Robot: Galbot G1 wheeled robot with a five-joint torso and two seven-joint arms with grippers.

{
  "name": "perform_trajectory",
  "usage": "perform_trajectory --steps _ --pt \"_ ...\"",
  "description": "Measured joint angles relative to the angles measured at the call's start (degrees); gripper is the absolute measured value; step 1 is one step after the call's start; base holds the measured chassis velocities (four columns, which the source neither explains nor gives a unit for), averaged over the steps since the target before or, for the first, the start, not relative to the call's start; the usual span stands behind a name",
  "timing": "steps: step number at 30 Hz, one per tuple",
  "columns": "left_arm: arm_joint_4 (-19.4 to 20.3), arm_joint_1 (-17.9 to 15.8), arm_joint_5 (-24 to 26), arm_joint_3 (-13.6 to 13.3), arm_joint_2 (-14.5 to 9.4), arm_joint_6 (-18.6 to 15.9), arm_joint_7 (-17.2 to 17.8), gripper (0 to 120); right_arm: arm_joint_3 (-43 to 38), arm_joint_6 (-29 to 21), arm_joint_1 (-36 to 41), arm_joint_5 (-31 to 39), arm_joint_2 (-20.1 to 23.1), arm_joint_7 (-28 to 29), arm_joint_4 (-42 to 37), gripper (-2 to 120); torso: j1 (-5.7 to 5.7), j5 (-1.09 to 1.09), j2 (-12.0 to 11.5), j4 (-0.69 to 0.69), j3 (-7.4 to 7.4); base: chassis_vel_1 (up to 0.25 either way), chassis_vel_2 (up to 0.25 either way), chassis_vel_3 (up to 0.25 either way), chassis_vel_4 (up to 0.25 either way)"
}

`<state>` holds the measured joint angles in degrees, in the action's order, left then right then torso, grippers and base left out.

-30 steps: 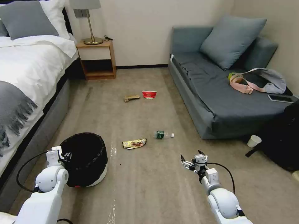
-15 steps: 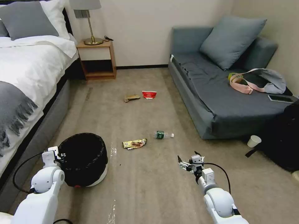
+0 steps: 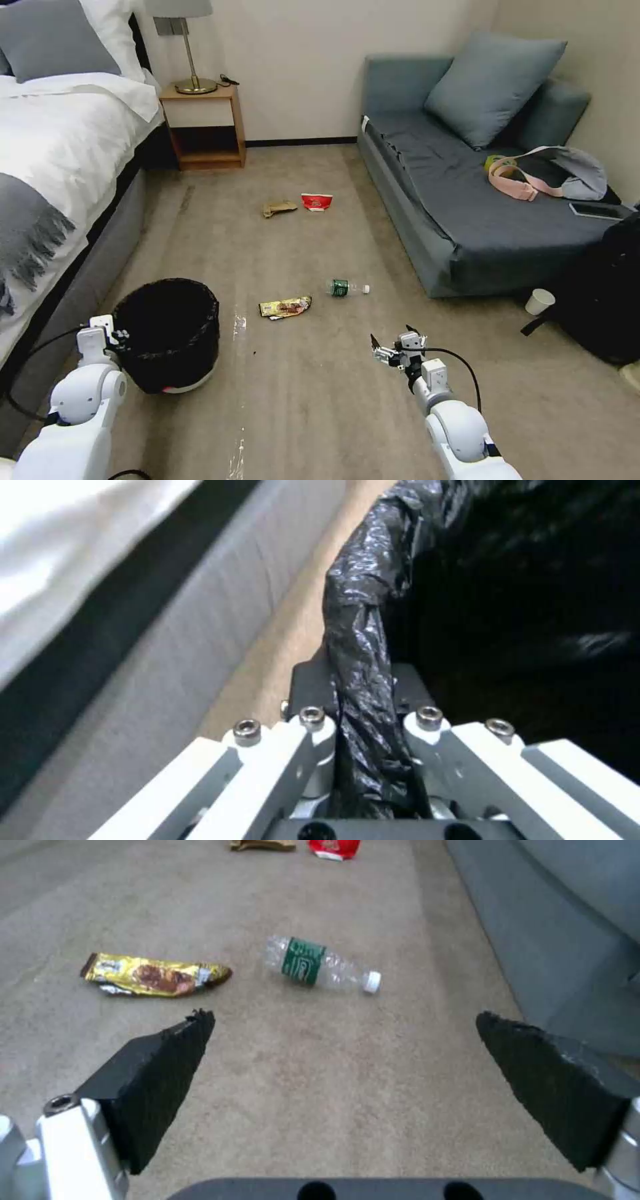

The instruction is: Pick up the trash bin, then pick up the garbage on the floor and place it into the trash bin.

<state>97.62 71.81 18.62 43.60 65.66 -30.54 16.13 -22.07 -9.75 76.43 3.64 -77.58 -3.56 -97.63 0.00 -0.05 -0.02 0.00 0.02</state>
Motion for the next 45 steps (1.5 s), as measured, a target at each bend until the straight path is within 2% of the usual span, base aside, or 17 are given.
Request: perform_trajectory --steps 2,12,19,45 --pt "2.17 0.66 -1.19 0.45 0.33 0.2 0.15 5 -0.09 0.0 0.33 0.35 -0.01 0.05 -0.67 100 0.0 0.03 0.0 -0.01 0.0 0.0 0.0 0.0 0.0" --pt "6.57 2.65 -6.45 2.1 1.12 1.64 0.29 5 -0.38 0.14 0.43 4.49 0.01 1.27 -2.28 100 0.0 0.06 0.0 0.0 -0.01 0.0 0.0 0.0 0.0" --pt "8.6 3.78 -7.57 2.29 1.26 1.78 0.31 4 -0.06 4.6 -0.25 4.36 -0.65 1.12 -0.61 100 0.0 0.05 0.0 0.01 -0.01 0.0 0.0 0.0 0.0" --pt "8.59 3.57 -7.59 1.75 1.43 2.76 0.41 4 -0.16 5.73 -1.03 4.11 -0.78 -0.68 1.98 100 -0.01 0.05 0.02 0.01 -0.02 -0.017 0.018 0.021 -0.017"
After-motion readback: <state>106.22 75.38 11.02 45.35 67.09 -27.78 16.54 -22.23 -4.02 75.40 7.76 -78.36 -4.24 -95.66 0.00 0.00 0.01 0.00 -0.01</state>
